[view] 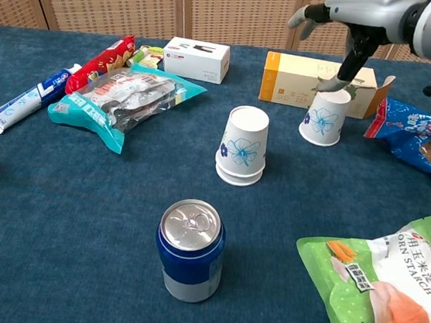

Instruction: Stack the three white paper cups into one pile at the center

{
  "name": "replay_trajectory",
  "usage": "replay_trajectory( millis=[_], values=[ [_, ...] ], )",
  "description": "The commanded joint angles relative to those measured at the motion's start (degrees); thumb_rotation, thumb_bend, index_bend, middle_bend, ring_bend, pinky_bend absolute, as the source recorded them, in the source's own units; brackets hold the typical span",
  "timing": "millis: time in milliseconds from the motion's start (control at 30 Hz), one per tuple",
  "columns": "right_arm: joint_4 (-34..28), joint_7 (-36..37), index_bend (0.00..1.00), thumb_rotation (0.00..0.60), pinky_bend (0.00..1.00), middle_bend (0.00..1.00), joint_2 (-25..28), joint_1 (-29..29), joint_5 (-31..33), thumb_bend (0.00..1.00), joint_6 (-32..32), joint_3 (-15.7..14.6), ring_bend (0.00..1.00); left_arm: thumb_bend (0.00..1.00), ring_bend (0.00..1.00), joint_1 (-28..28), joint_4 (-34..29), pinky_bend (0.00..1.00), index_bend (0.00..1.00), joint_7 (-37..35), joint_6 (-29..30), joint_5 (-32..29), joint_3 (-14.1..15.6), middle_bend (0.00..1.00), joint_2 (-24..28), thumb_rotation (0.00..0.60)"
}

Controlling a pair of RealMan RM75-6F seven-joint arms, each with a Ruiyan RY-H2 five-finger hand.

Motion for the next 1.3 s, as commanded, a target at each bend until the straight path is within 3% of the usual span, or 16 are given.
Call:
replay_trajectory(
  millis=[33,433,667,900,1000,1300],
  values=[
    [4.45,2.22,0.05,0.6,0.45,0.17,-2.26,-0.4,-1.12,0.28,-3.01,-0.18,0.07,0.46,0.0,0.12,-0.08,0.07,0.0,0.16,0.0,-0.14,0.06,0.0,0.08,0.6],
    [12.75,5.59,0.05,0.6,0.46,0.17,-5.43,-0.59,-2.78,0.28,-8.33,0.05,0.06,0.46,0.0,1.08,-0.64,0.07,0.0,0.54,0.95,-0.65,0.12,0.0,0.71,0.6],
    [13.24,5.9,0.0,0.6,0.45,0.11,-4.61,-0.67,-3.67,0.28,-10.0,0.01,0.01,0.46,0.0,1.31,-0.6,0.07,0.0,0.58,0.96,-0.96,0.08,0.0,0.59,0.6],
    [13.86,6.2,0.01,0.6,0.35,0.06,-4.08,-1.1,-4.25,0.28,-11.37,-0.61,0.0,0.46,0.0,1.27,-0.93,0.07,0.0,0.99,0.85,-0.94,-0.04,0.0,0.57,0.6],
    [14.14,6.51,0.02,0.596,0.26,0.07,-3.92,-1.36,-4.62,0.28,-11.62,-0.73,0.0,0.46,0.0,1.3,-0.95,0.07,0.0,1.1,0.76,-1.04,-0.05,0.0,0.49,0.6],
    [14.47,7.74,0.03,0.596,0.24,0.08,-3.64,-2.34,-6.09,0.28,-11.64,-0.78,0.0,0.46,0.0,1.15,-1.28,0.07,0.0,1.66,0.52,-1.04,-0.23,0.0,0.33,0.6]
  ],
)
